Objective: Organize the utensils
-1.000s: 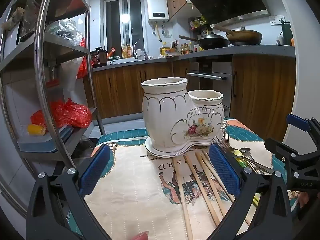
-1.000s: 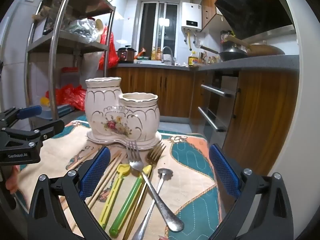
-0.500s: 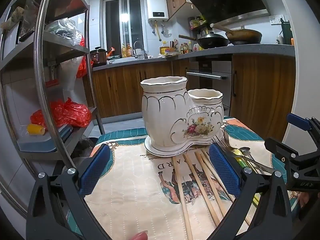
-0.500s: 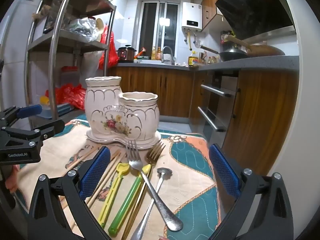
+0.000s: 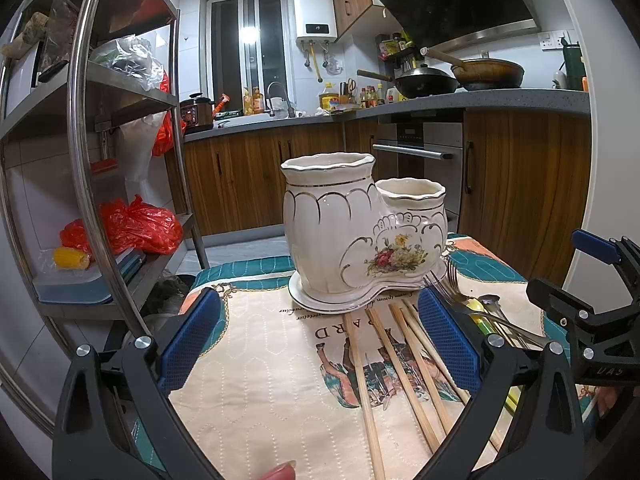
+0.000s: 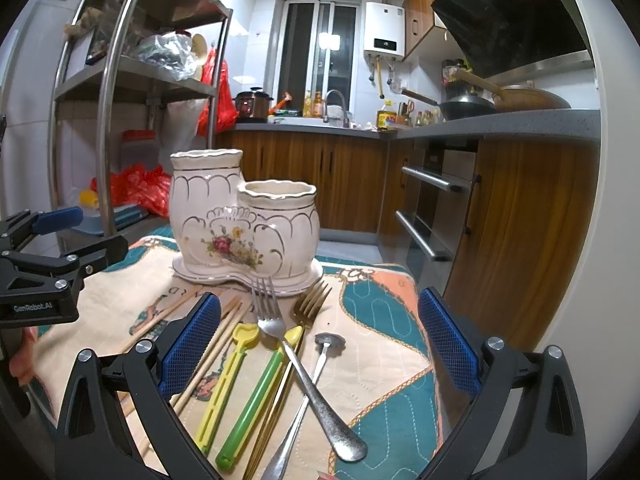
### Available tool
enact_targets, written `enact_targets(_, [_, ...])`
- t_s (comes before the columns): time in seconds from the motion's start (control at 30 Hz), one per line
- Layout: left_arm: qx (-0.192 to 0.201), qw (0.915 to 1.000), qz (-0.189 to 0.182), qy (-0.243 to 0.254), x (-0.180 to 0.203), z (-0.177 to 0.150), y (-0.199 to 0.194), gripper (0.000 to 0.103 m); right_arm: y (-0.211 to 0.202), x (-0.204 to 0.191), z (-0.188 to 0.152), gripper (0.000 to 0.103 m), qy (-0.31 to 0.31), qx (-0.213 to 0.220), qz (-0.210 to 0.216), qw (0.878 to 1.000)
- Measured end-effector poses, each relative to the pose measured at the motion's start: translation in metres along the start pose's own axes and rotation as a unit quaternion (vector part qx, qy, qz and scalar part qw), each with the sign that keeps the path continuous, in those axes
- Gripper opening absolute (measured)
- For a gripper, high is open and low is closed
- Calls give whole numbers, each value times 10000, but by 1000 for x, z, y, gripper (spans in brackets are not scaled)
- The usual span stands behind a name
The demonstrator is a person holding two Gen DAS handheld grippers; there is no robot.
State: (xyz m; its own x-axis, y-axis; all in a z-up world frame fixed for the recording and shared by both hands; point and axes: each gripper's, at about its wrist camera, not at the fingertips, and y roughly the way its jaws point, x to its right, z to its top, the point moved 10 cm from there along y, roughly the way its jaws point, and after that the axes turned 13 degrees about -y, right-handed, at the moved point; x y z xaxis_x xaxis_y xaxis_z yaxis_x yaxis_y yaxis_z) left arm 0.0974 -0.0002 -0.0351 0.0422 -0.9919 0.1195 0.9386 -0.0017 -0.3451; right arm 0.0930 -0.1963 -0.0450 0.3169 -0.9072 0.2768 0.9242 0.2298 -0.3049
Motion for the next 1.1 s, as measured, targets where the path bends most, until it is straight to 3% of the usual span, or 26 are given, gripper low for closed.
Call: enact_targets(1.1, [2, 10000, -8, -14, 0, 0, -1, 98, 2, -2, -2, 98, -29, -41, 5, 10000])
